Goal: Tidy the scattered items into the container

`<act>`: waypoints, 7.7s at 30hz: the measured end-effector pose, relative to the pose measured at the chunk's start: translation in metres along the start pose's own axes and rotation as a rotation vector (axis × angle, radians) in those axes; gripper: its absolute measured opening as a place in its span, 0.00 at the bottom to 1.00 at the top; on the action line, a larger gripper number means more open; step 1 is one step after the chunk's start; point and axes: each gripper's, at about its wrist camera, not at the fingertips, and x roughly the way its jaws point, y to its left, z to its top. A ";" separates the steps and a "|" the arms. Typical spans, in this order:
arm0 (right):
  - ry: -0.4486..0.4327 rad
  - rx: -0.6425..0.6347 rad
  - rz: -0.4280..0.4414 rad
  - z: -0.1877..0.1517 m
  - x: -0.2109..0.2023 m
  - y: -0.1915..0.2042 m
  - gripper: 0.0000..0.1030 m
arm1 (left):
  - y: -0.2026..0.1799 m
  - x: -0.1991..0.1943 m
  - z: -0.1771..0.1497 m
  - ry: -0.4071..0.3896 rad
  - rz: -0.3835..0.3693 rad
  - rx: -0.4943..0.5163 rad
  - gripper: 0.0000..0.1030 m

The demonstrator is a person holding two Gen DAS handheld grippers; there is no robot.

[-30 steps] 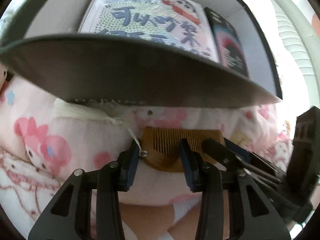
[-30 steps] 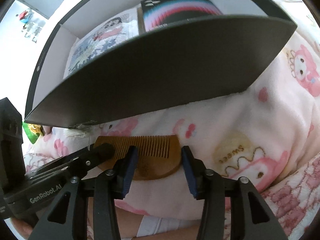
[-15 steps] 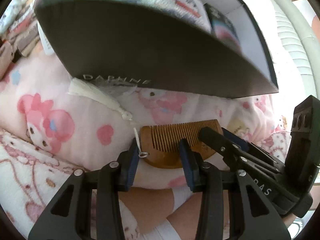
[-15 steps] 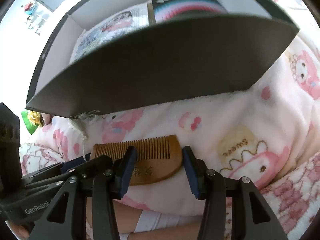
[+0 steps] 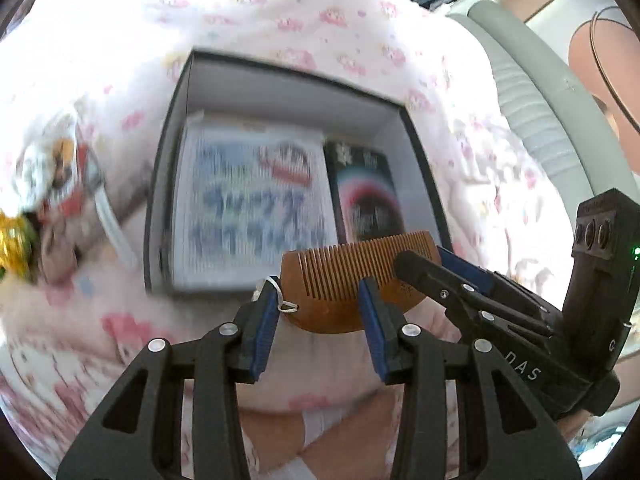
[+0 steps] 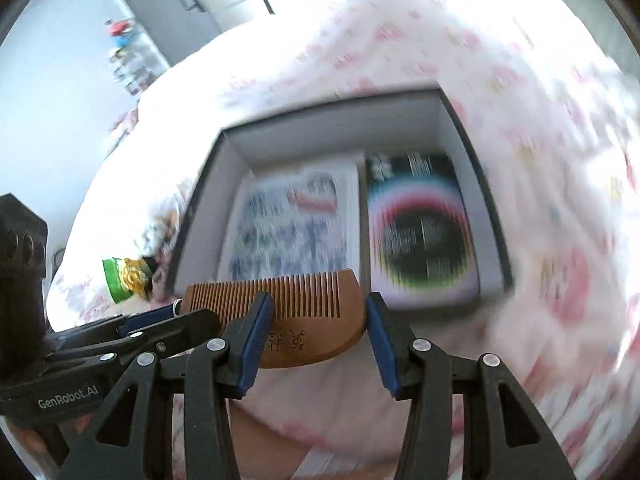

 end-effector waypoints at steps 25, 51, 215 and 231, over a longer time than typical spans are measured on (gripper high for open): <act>0.146 -0.015 -0.025 0.120 0.140 -0.074 0.43 | 0.049 0.130 0.145 0.142 0.022 -0.080 0.40; 0.032 0.009 -0.057 0.114 0.095 -0.085 0.42 | -0.006 0.159 0.139 0.206 0.028 0.133 0.30; 0.238 -0.375 0.060 0.019 0.217 0.278 0.46 | 0.331 -0.087 0.025 -0.213 0.115 -0.387 0.39; 0.294 -0.351 0.155 0.026 0.273 0.284 0.46 | 0.349 -0.039 0.048 -0.126 0.081 -0.405 0.32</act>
